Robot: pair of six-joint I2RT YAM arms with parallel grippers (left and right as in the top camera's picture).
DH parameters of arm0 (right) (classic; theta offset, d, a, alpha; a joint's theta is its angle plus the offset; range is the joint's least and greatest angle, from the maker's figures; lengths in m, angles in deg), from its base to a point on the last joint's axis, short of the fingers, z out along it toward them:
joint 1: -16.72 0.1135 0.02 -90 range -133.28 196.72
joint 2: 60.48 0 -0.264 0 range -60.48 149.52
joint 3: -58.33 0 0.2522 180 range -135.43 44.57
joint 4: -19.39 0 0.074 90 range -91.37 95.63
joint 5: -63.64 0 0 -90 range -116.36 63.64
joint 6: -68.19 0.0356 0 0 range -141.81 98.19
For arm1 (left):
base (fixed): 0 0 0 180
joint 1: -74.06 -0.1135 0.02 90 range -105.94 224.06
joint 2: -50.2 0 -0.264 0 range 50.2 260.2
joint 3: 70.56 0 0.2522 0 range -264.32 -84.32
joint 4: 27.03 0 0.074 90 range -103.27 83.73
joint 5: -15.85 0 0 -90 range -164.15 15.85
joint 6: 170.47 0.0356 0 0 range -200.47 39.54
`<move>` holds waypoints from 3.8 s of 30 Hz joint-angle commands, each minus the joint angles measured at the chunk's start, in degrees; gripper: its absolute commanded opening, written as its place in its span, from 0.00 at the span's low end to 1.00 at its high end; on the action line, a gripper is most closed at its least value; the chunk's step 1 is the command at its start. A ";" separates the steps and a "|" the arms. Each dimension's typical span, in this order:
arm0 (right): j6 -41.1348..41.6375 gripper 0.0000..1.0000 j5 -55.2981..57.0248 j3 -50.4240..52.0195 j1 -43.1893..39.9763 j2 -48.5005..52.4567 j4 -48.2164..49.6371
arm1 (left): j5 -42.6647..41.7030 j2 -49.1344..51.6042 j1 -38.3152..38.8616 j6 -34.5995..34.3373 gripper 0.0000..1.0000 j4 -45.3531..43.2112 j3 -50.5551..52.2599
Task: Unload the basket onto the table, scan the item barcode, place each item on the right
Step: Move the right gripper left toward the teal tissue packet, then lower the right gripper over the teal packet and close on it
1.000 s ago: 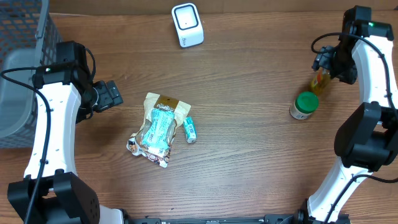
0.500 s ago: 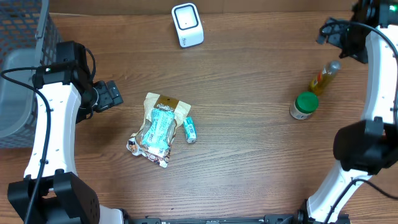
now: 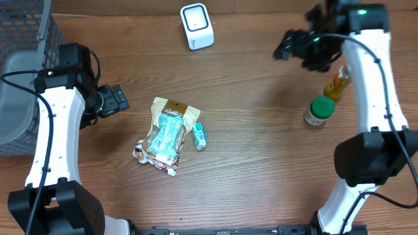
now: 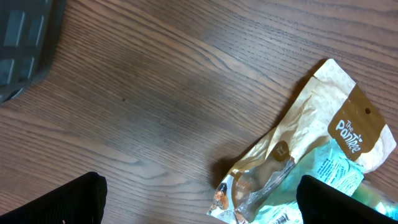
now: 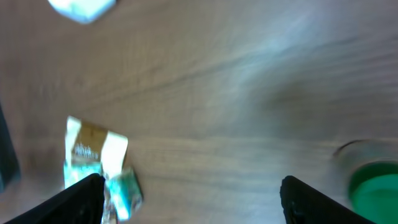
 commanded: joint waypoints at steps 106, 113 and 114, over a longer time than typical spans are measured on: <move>7.17 0.54 10.84 43.36 37.44 -6.19 48.26 | 0.13 0.20 0.02 0.02 1.00 -0.02 -0.26; 7.08 0.55 10.91 43.45 39.30 -5.05 47.30 | 0.13 0.20 0.02 0.02 1.00 -0.02 -0.26; 6.93 0.55 11.10 43.45 39.63 -4.94 47.17 | 0.13 0.20 0.02 0.02 1.00 -0.04 -0.26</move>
